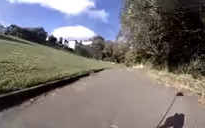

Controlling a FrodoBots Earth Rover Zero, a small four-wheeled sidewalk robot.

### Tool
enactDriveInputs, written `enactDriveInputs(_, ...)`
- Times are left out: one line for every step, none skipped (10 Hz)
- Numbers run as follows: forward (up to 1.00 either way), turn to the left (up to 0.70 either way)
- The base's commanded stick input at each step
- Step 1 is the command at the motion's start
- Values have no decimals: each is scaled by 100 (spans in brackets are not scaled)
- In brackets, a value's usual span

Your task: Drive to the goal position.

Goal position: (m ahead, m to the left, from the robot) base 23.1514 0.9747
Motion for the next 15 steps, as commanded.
enactDriveInputs(70, 0)
enactDriveInputs(70, 0)
enactDriveInputs(70, 0)
enactDriveInputs(70, 0)
enactDriveInputs(70, -4)
enactDriveInputs(70, -12)
enactDriveInputs(70, -21)
enactDriveInputs(70, -28)
enactDriveInputs(70, -35)
enactDriveInputs(70, -29)
enactDriveInputs(70, -33)
enactDriveInputs(70, -35)
enactDriveInputs(70, -35)
enactDriveInputs(70, 0)
enactDriveInputs(70, 0)
